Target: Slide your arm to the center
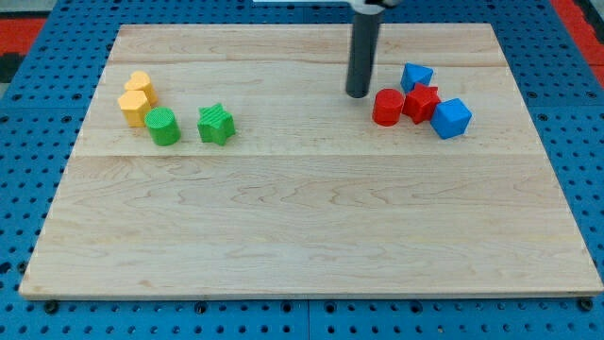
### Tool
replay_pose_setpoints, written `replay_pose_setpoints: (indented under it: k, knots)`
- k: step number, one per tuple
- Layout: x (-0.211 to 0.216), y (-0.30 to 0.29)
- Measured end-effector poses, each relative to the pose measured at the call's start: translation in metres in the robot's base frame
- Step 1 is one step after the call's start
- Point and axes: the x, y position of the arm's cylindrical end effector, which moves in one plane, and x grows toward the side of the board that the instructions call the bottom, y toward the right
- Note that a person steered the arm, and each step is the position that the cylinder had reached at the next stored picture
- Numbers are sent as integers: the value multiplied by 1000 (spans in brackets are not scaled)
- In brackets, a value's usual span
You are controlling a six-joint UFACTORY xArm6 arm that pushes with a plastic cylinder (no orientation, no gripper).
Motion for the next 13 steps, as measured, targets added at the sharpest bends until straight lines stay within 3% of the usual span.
replay_pose_setpoints:
  k: [3,13]
  knots:
    - [57,2]
    - [104,-11]
